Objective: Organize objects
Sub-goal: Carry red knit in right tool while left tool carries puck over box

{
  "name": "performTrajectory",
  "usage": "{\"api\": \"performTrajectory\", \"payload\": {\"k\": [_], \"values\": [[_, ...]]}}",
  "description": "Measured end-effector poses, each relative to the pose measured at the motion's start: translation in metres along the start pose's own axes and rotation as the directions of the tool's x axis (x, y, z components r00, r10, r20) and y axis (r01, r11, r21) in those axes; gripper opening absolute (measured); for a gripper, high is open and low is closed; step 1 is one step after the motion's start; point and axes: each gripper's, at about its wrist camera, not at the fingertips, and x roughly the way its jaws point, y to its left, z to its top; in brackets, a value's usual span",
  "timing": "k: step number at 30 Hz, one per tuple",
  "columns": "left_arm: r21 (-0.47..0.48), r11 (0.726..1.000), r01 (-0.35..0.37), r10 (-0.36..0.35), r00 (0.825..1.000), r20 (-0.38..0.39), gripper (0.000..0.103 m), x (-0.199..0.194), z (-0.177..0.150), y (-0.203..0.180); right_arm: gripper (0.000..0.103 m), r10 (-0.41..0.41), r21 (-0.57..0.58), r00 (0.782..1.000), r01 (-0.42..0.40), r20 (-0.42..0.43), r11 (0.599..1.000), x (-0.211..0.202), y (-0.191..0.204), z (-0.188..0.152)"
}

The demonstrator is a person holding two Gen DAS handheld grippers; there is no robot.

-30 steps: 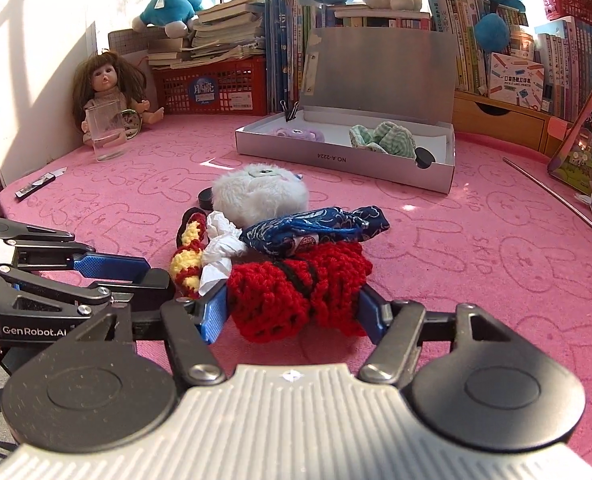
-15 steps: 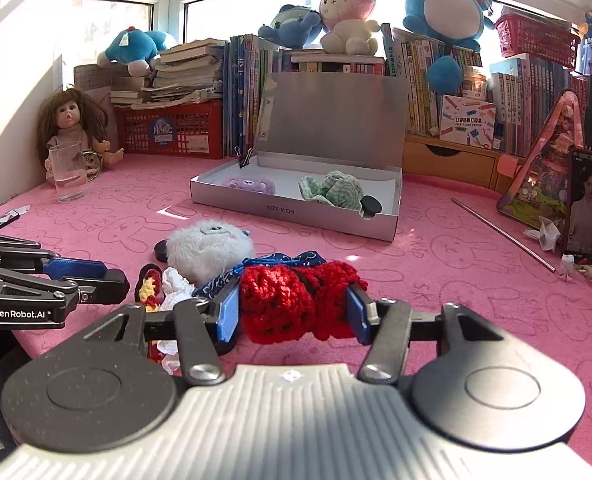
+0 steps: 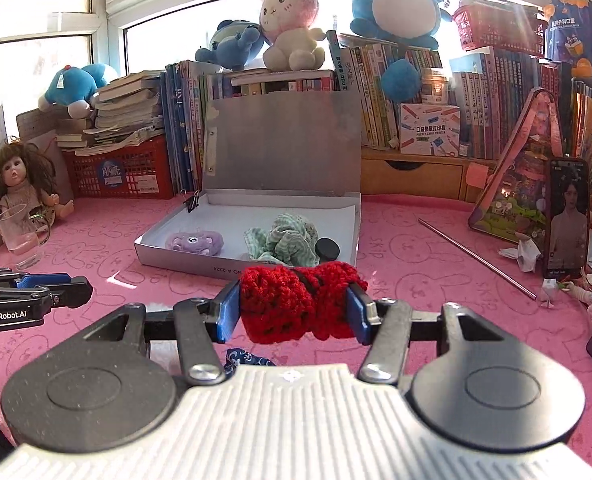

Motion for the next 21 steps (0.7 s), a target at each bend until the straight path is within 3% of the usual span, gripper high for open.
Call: {"api": "performTrajectory", "payload": {"k": [12,21], "values": [[-0.019,1.0,-0.022,0.023,1.0,0.019,0.038,0.046,0.062,0.008,0.057,-0.004,0.073,1.0,0.006,-0.026,0.997,0.045,-0.019,0.048],[-0.011,1.0,0.003,-0.003,1.0,-0.014,0.038,0.1,0.107,0.009,0.058,0.02,0.09,0.998,-0.015,-0.06,0.996,0.087,-0.024,0.085]]}}
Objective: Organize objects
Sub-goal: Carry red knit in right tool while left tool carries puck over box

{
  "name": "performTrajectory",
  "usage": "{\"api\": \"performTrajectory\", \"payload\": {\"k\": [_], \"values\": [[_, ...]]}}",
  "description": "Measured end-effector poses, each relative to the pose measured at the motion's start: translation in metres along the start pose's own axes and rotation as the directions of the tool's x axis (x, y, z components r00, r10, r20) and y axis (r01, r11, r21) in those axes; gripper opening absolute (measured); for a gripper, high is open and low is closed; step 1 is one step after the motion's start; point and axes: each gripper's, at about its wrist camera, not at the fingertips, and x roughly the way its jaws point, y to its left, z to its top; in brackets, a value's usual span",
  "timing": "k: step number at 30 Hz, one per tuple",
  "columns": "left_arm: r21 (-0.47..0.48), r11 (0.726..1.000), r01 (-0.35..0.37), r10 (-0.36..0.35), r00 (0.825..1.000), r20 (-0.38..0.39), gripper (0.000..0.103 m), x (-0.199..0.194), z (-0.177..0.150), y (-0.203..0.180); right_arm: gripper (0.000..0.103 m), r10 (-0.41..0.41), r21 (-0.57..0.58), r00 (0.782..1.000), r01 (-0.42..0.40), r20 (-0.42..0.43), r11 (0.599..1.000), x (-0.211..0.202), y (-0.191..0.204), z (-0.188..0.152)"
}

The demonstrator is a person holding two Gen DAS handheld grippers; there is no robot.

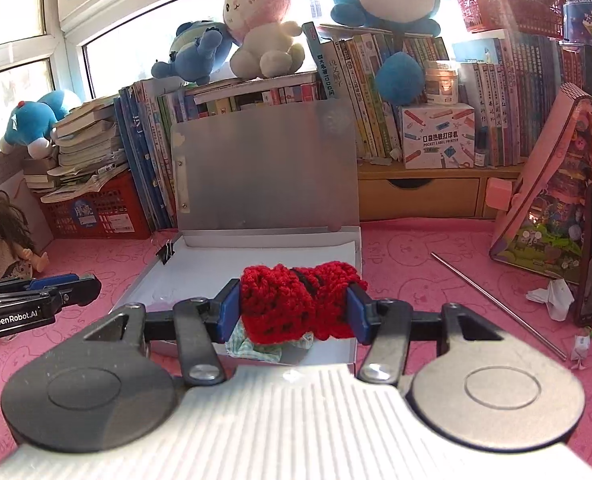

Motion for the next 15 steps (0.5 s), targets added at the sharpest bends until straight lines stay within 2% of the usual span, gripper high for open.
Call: {"api": "performTrajectory", "payload": {"k": [8,15], "values": [[-0.039,0.999,-0.01,0.009,0.999,-0.04,0.038,0.066,0.028,0.009,0.058,-0.003,0.04,0.999,0.005,-0.046,0.999,0.051,-0.004,0.028],[-0.057,0.997,-0.058,0.053,0.995,-0.087,0.038,0.116,0.017,0.013,0.058,-0.034,0.098,0.994,0.044,-0.102,0.994,0.103,-0.01,0.025]]}}
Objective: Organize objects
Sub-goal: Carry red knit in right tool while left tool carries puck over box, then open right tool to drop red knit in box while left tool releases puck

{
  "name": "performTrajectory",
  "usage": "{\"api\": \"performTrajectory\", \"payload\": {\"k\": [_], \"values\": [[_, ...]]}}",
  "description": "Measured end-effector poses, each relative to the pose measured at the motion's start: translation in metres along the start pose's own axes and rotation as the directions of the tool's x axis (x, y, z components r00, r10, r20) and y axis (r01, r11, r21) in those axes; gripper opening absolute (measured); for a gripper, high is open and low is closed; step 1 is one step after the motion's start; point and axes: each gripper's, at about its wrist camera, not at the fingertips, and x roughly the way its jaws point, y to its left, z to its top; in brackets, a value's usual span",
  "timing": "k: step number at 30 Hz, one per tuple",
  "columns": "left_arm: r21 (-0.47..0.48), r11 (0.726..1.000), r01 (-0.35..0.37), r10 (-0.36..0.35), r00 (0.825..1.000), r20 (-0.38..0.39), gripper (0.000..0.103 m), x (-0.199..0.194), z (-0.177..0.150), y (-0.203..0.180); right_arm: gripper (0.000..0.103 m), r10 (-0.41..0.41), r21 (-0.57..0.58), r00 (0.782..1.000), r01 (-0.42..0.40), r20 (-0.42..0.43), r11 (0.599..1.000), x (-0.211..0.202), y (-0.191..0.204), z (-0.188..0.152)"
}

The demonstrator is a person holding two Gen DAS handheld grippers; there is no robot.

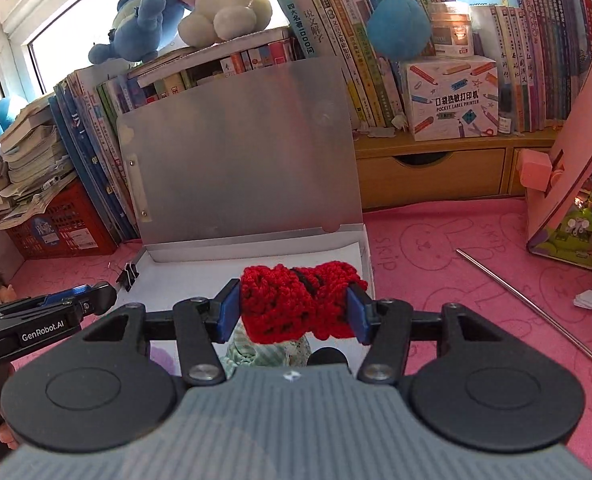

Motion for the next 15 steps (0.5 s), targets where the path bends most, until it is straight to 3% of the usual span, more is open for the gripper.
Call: {"api": "performTrajectory", "payload": {"k": [15], "values": [[0.036,0.999,-0.029,0.031,0.997,-0.068,0.038,0.043,-0.028,0.004,0.059,-0.045,-0.018,0.997,0.044,-0.065,0.999,0.056,0.004,-0.022]]}}
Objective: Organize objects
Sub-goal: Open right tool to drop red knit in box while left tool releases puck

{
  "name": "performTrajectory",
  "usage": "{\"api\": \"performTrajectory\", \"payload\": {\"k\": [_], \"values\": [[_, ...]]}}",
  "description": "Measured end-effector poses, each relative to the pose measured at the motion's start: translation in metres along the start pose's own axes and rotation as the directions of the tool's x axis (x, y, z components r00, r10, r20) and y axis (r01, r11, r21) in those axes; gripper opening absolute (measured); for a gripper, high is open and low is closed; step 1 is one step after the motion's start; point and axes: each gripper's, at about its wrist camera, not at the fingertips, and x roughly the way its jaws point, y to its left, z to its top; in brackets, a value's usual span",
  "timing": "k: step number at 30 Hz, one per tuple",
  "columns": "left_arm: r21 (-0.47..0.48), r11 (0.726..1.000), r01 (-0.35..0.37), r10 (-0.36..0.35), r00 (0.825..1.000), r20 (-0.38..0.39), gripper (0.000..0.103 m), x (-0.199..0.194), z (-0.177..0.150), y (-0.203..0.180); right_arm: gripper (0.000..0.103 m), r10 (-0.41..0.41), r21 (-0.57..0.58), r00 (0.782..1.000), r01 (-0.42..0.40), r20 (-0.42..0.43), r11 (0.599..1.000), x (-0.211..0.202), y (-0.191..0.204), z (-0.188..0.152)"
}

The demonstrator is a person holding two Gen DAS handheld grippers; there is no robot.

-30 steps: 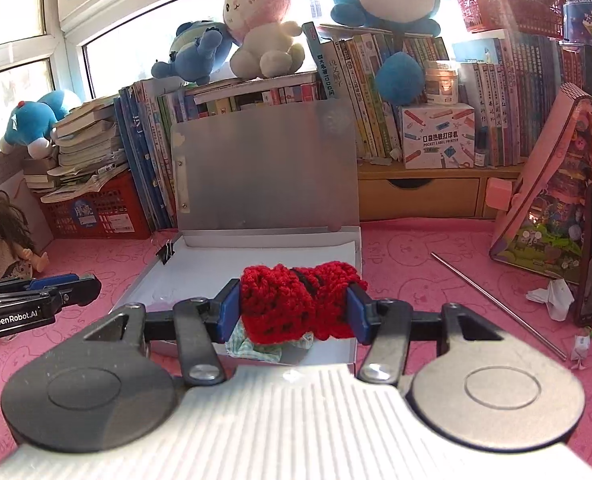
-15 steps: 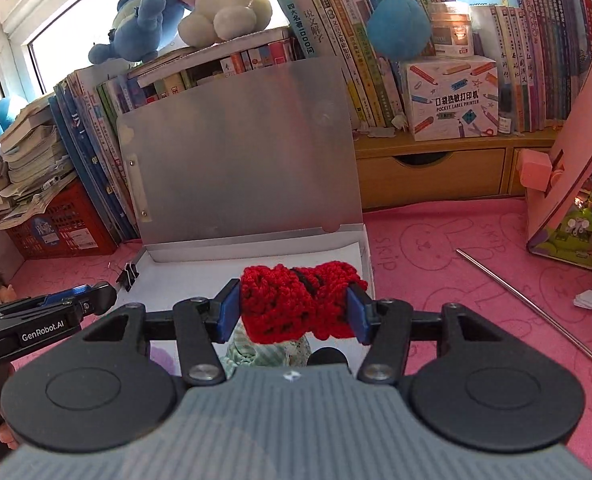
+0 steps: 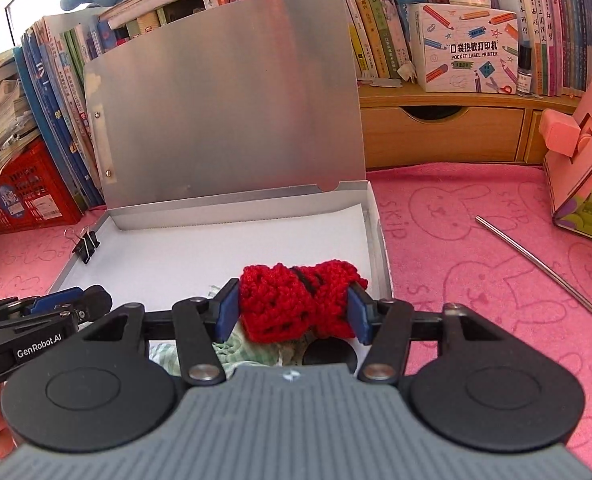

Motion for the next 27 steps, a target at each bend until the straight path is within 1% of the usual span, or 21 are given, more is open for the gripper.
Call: {"api": "performTrajectory", "payload": {"k": [3,5,6,7,9,11,13,17,20,23,27], "values": [[0.001,1.0,-0.003,0.003,1.0,-0.009,0.038,0.003,-0.003,0.0,0.061,0.001,-0.004,1.0,-0.001,-0.005,1.0,0.002,0.0,0.0],[0.014,1.0,-0.003,0.003,1.0,-0.001,0.038,0.001,-0.005,-0.002,0.064,0.0,-0.007,1.0,0.0,-0.002,1.0,0.001,0.001,-0.001],[0.017,1.0,-0.002,0.002,1.0,0.003,0.039,-0.001,-0.005,-0.003,0.067,-0.002,-0.005,1.0,0.002,0.002,1.0,0.001,0.001,-0.001],[0.017,1.0,0.001,-0.001,1.0,0.006,0.039,-0.003,-0.005,-0.003,0.074,-0.002,-0.002,1.0,0.002,0.007,1.0,-0.001,0.001,0.0],[0.017,1.0,0.005,-0.005,1.0,0.018,0.041,-0.008,-0.004,-0.003,0.079,0.01,0.003,1.0,-0.01,0.015,1.0,-0.005,-0.001,0.0],[0.019,1.0,0.003,-0.004,0.999,0.039,0.054,-0.016,-0.003,-0.004,0.079,0.01,0.008,1.0,-0.01,0.024,1.0,-0.009,-0.002,0.0],[0.024,1.0,0.006,-0.007,0.998,0.063,0.059,-0.026,-0.002,-0.006,0.082,0.017,0.008,0.999,-0.017,0.036,1.0,-0.017,-0.003,0.001],[0.038,0.999,0.03,-0.034,0.994,0.1,0.069,-0.05,-0.002,-0.01,0.083,0.032,-0.005,0.997,-0.032,0.067,0.999,-0.036,-0.003,0.0],[0.052,0.998,0.044,-0.049,0.992,0.115,0.07,-0.069,-0.006,-0.013,0.084,0.045,-0.029,0.995,-0.042,0.093,0.999,-0.053,-0.001,-0.004],[0.057,0.996,0.069,-0.075,0.991,0.114,0.07,-0.087,-0.013,-0.017,0.085,0.067,-0.06,0.991,-0.06,0.115,0.996,-0.071,0.002,-0.011],[0.095,0.992,0.083,-0.093,0.989,0.113,0.07,-0.111,-0.03,-0.024,0.086,0.101,-0.106,0.986,-0.087,0.135,0.991,-0.097,0.006,-0.024]]}}
